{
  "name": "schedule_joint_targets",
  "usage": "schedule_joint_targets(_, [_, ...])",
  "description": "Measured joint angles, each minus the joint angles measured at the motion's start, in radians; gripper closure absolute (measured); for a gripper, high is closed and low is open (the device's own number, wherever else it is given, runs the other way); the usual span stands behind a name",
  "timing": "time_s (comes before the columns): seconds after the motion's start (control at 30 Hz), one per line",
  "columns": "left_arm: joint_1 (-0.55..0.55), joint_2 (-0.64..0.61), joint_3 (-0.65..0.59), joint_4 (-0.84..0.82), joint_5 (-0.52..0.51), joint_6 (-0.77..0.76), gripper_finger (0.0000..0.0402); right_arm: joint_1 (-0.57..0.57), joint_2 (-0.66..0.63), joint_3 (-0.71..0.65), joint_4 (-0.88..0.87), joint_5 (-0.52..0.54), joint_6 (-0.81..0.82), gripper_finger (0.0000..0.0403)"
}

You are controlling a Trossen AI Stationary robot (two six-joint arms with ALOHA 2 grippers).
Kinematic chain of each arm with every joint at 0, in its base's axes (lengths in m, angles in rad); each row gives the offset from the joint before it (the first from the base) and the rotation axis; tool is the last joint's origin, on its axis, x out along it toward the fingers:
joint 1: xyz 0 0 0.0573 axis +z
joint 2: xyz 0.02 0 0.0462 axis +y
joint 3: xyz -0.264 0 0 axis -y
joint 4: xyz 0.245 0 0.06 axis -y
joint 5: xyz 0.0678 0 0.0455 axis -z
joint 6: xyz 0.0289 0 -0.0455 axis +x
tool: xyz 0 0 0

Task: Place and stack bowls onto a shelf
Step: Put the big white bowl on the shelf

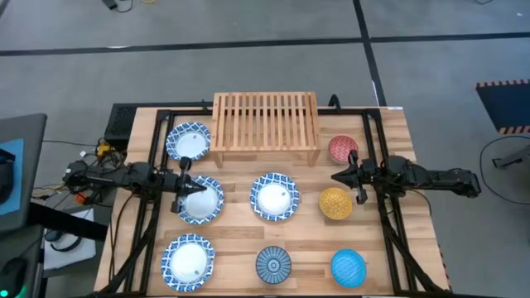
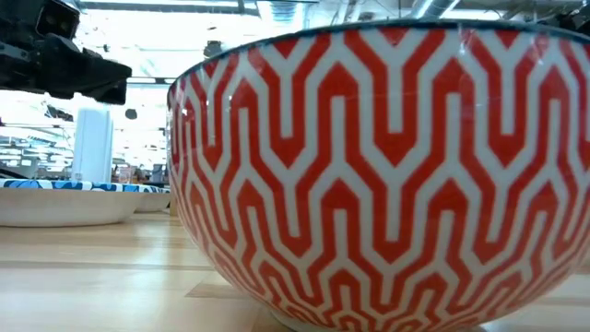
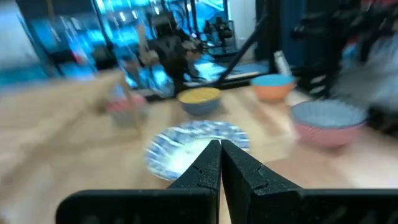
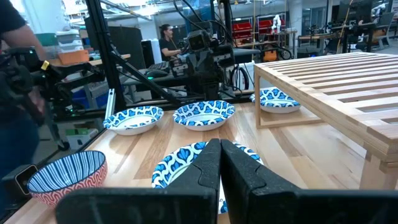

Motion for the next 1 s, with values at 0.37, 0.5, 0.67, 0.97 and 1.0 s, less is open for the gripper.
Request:
schedule_joint_targets(0.37, [-0.001, 0.001, 0.0, 0.016, -0.111, -0.137, 0.0401, 0.0, 0.0, 0.0, 0.0, 0.0, 0.0, 0.0365])
schedule_joint_targets(0.5, [0.002, 0.015, 0.0, 0.033, -0.361, -0.355, 0.0401, 0.0, 0.0, 0.0, 0.0, 0.0, 0.0, 0.0365])
schedule_joint_targets(0.67, [0.002, 0.021, 0.0, 0.044, -0.512, -0.466, 0.0401, 0.0, 0.0, 0.0, 0.0, 0.001, -0.017, 0.0365])
schedule_joint_targets(0.97, [0.001, 0.021, 0.005, 0.119, -0.551, -0.623, 0.0401, -0.006, 0.001, 0.0, 0.168, 0.058, -0.153, 0.0365])
schedule_joint_targets(1.0, [0.001, 0.022, 0.009, 0.126, -0.564, -0.644, 0.0401, -0.011, 0.0, 0.0, 0.219, 0.076, -0.075, 0.0365])
